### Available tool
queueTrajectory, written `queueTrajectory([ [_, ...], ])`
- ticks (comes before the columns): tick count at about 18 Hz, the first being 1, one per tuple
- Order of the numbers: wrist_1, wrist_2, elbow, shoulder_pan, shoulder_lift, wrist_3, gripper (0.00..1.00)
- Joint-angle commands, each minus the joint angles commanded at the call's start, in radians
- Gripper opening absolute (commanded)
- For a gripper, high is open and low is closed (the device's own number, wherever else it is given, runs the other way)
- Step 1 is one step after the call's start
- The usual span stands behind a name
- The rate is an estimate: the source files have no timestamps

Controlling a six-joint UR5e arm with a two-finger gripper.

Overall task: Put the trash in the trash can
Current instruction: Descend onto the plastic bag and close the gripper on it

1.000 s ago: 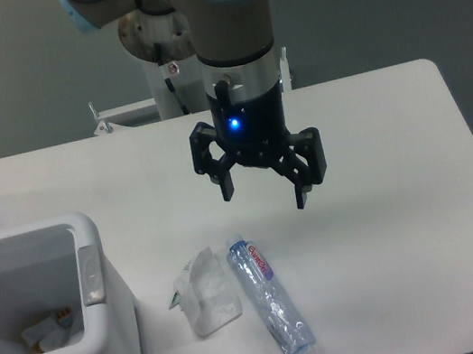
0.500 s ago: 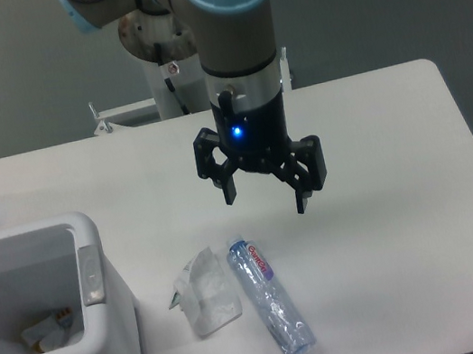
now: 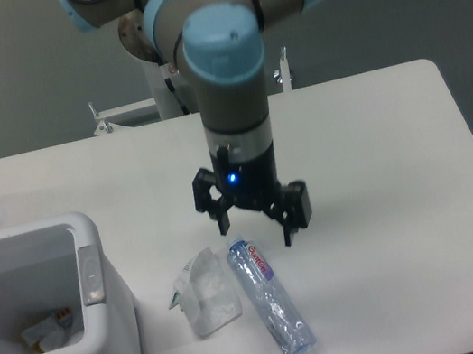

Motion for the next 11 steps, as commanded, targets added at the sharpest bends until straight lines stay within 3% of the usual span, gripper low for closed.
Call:
queueTrajectory([
  [4, 0.0, -0.002, -0.008, -0.038, -0.072, -0.009, 1.0],
  [11, 0.043, -0.086, -0.057, -0.072, -0.124, -0.047, 1.0],
])
